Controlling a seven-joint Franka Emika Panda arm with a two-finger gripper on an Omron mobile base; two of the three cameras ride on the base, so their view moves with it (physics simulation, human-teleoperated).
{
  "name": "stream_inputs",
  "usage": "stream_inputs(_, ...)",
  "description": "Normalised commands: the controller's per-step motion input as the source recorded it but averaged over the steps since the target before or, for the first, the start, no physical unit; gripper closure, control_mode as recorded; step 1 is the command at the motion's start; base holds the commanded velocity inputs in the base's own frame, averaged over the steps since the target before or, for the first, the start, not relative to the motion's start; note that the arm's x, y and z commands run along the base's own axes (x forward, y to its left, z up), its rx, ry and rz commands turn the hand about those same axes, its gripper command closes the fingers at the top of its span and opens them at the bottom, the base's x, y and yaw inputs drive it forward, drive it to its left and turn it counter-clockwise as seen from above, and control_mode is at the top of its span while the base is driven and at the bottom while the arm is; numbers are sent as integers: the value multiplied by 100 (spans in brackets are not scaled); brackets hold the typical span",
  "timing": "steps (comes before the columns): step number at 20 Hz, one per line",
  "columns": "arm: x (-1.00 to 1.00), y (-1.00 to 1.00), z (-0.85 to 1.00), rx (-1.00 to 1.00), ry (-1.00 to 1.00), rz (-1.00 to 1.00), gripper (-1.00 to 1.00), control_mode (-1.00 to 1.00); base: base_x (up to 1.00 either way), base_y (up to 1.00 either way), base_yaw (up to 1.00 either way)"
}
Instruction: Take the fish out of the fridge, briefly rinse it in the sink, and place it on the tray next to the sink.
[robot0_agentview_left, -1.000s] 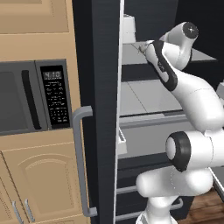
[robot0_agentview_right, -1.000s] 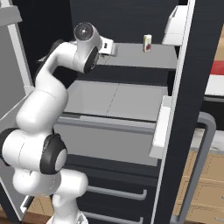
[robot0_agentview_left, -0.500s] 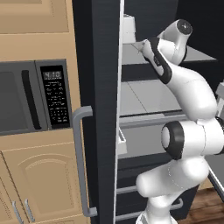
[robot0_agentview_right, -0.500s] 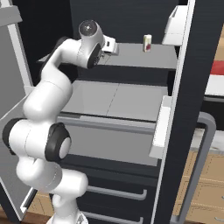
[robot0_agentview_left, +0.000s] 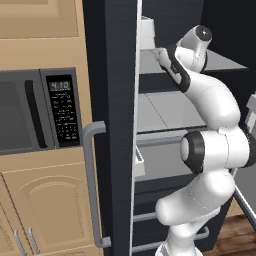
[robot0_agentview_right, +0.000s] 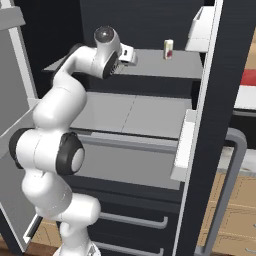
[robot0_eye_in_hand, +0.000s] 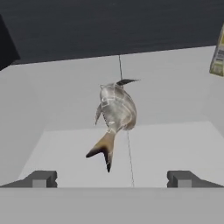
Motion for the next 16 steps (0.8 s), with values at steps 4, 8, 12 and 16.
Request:
stream_inputs(4, 47, 0, 0, 0, 0, 0, -100, -100, 0, 0, 0)
stream_inputs(8, 41, 0, 0, 0, 2, 0, -100, -100, 0, 0, 0)
stream_inputs(12, 28, 0, -1, 0, 5, 0, -100, -100, 0, 0, 0)
stream_inputs(16, 30, 0, -9, 0, 5, 0, -100, -100, 0, 0, 0)
